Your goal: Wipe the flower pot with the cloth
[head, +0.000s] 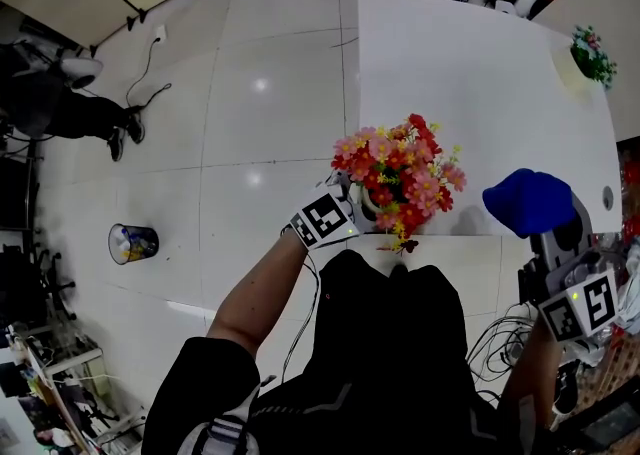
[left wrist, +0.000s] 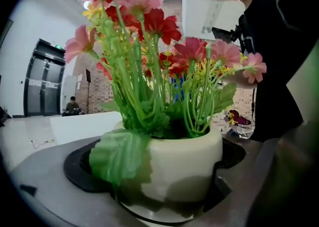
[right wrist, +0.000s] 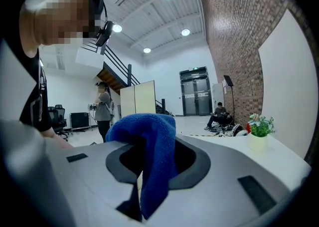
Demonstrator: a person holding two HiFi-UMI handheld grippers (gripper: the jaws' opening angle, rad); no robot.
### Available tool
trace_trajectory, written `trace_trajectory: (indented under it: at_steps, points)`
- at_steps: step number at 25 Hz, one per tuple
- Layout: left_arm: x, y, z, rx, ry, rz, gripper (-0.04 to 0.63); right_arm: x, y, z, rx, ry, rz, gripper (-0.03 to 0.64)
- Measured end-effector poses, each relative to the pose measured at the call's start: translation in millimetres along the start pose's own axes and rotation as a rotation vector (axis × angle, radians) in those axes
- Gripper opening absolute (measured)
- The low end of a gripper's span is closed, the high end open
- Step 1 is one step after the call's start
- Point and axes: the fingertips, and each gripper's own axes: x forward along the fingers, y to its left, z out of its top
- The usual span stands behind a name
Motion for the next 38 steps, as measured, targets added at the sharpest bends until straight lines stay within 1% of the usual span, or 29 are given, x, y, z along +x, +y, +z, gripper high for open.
trace_trajectory:
  at_steps: [4,7,9,13,19,22,25,27,32,35,38]
  points:
    - [3,-1,-3,0.018,0.018,0.008,0.596,2,-4,-2,-0.012,0.004,0.004,0.091]
    - [5,-2,-5,0.054,0.046,0.023,0.588,4,-6,-1,-0.015,0.005,0.011,0.091]
    - [3,-3,-3,0.065,0.040,0.032,0.586,7,-3,-1,-0.015,0.004,0.019,0.091]
    - [-1,-2,-3,0.054,0.022,0.055,0.581,13,0,1,-0.014,0.011,0.040,0.091]
    - [-12,-15,-5,0.042,0.035,0.055,0.581,20,-18,16,-0.015,0.020,0.066,0.091]
    - [-7,-11,-6,0.051,0.045,0.060,0.583,30,-28,14,-0.007,0.032,0.078,0.091]
    - [-7,-15,-15,0.064,0.074,0.048,0.597,33,-18,7,-0.005,0.049,0.092,0.091]
    - [-12,-19,-18,0.064,0.076,0.040,0.597,31,-8,5,-0.006,0.053,0.091,0.091]
    - [-12,-18,-20,0.064,0.062,0.065,0.595,28,1,4,-0.011,0.056,0.082,0.091]
    - [-7,-15,-12,0.034,0.035,0.081,0.594,27,1,10,0.006,0.049,0.093,0.091]
    - [-8,-8,11,-0.039,-0.031,0.120,0.591,21,-6,18,0.005,0.044,0.084,0.091]
